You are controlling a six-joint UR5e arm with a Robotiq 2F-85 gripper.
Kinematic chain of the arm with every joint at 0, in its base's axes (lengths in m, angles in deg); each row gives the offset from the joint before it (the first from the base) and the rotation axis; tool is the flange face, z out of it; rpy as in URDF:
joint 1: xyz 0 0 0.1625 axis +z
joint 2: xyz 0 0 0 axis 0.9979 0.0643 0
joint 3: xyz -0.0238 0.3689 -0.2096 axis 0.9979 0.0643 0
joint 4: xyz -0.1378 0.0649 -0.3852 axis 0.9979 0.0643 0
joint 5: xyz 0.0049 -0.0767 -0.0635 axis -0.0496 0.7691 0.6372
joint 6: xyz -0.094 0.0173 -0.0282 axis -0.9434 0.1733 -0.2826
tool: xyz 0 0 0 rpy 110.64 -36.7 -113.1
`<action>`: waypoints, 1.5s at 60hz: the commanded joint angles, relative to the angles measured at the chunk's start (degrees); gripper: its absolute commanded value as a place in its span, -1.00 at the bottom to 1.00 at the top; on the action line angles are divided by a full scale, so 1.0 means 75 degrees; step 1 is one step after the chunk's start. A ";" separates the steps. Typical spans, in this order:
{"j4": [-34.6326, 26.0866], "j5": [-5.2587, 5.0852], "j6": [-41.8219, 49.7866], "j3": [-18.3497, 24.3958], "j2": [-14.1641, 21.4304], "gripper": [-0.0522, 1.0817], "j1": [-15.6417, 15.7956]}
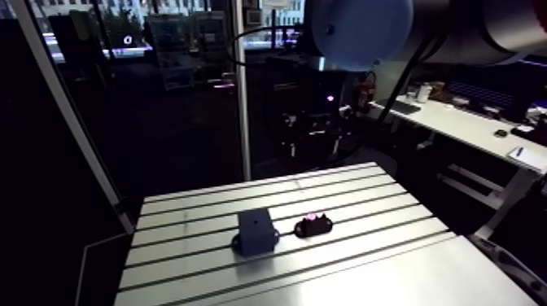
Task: Pick up the M10 bolt and insert it into the hole until fully seated.
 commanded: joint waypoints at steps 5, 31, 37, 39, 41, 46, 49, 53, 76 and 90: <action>0.0156 -0.0010 0.0002 -0.0243 -0.0357 -0.89 -0.0011; 0.0156 0.0001 -0.0008 -0.0267 -0.0818 -0.83 -0.0127; 0.0166 0.0001 -0.0008 -0.0267 -0.0903 -0.71 -0.0128; 0.0166 0.0001 -0.0008 -0.0267 -0.0903 -0.71 -0.0128; 0.0177 0.0001 0.0002 -0.0277 -0.0924 -0.67 -0.0128; 0.0257 0.0001 -0.0006 -0.0290 -0.1007 -0.51 -0.0128; 0.0271 0.0001 -0.0008 -0.0290 -0.1029 -0.48 -0.0128; 0.0273 0.0001 -0.0008 -0.0300 -0.1044 -0.44 -0.0128; 0.0297 0.0013 0.0005 -0.0360 -0.1162 -0.24 -0.0128; 0.0297 0.0013 -0.0030 -0.0489 -0.1162 -0.20 -0.0173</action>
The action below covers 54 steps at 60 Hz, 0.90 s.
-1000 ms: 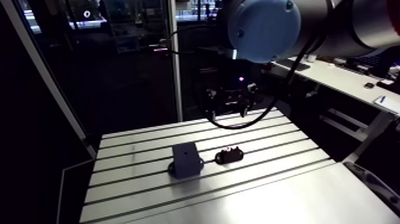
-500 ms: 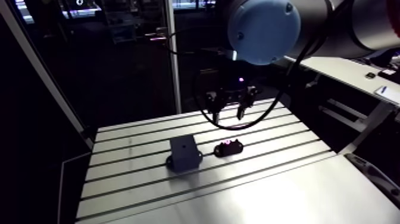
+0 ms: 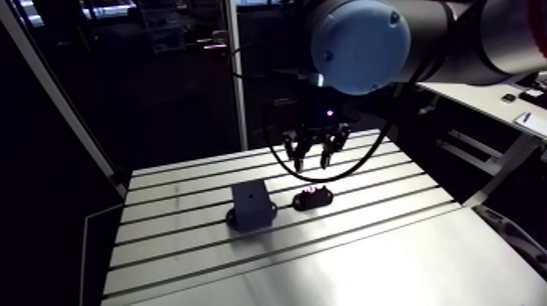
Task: Pick up the M10 bolt and insert it into the hole until fully seated.
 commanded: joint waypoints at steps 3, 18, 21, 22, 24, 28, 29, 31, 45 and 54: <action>0.0001 0.0000 -0.0025 -0.0110 -0.0002 -0.20 -0.0042; 0.0087 0.0000 -0.0037 -0.0182 -0.0079 -0.19 -0.0042; 0.0153 0.0000 -0.0047 -0.0193 -0.0092 -0.18 -0.0042; 0.0213 0.0000 -0.0058 -0.0214 -0.0094 -0.18 -0.0042; 0.0242 0.0000 -0.0060 -0.0227 -0.0095 -0.17 -0.0042; 0.0268 0.0000 -0.0060 -0.0229 -0.0118 -0.17 -0.0042; 0.0270 0.0010 -0.0060 -0.0239 -0.0128 -0.17 -0.0042; 0.0271 0.0012 -0.0060 -0.0231 -0.0140 -0.17 -0.0042; 0.0282 0.0024 -0.0060 -0.0196 -0.0256 -0.12 -0.0042; 0.0282 0.0024 -0.0072 -0.0206 -0.0281 -0.05 -0.0031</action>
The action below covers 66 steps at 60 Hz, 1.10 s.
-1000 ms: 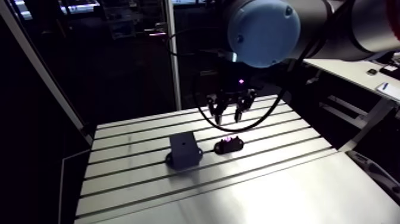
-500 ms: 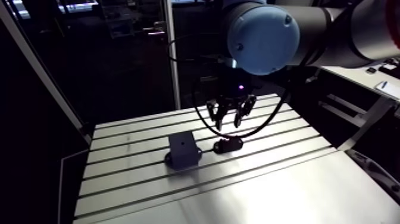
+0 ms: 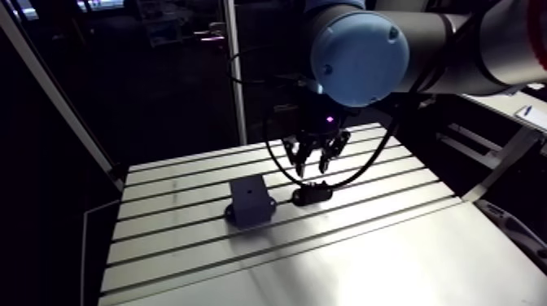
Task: Pick up the M10 bolt and insert it into the hole until fully seated.
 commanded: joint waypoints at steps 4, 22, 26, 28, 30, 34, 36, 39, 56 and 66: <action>0.0009 0.0007 -0.0012 0.0001 -0.0078 -0.05 0.0011; 0.0009 0.0019 -0.0116 -0.0011 -0.0115 -0.05 0.0011; 0.0019 0.0021 -0.0128 -0.0011 -0.0115 -0.05 0.0011; 0.0011 0.0019 -0.0139 -0.0011 -0.0115 -0.05 0.0011; 0.0010 0.0019 -0.0171 -0.0011 -0.0115 -0.05 0.0011; 0.0011 0.0019 -0.0240 -0.0022 -0.0115 -0.05 0.0011; 0.0010 0.0019 -0.0276 -0.0022 -0.0115 -0.05 0.0011; 0.0009 0.0019 -0.0336 -0.0022 -0.0115 -0.05 0.0011; 0.0021 0.0029 -0.0393 -0.0079 -0.0137 -0.05 0.0023; 0.0021 0.0042 -0.0434 -0.0082 -0.0221 -0.05 0.0011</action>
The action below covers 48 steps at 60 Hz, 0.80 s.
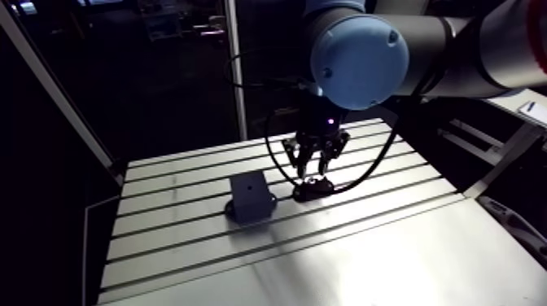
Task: Pick up the M10 bolt and insert it into the hole until fully seated.
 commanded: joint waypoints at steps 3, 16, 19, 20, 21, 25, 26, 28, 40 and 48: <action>0.0004 0.0016 -0.0056 -0.0020 -0.0078 -0.05 -0.0004; 0.0005 0.0028 -0.0068 -0.0020 -0.0078 -0.05 -0.0006; 0.0004 0.0028 -0.0058 -0.0020 -0.0077 -0.05 -0.0006; 0.0004 0.0028 -0.0058 -0.0020 -0.0077 -0.05 -0.0006; 0.0004 0.0028 -0.0056 -0.0020 -0.0078 -0.05 -0.0006; 0.0004 0.0028 -0.0056 -0.0020 -0.0078 -0.05 -0.0006; 0.0004 0.0028 -0.0056 -0.0020 -0.0078 -0.05 -0.0006; 0.0004 0.0028 -0.0056 -0.0020 -0.0078 -0.05 0.0004; 0.0004 0.0028 -0.0056 -0.0043 -0.0121 -0.05 0.0006; 0.0014 0.0040 -0.0056 -0.0043 -0.0160 -0.05 0.0006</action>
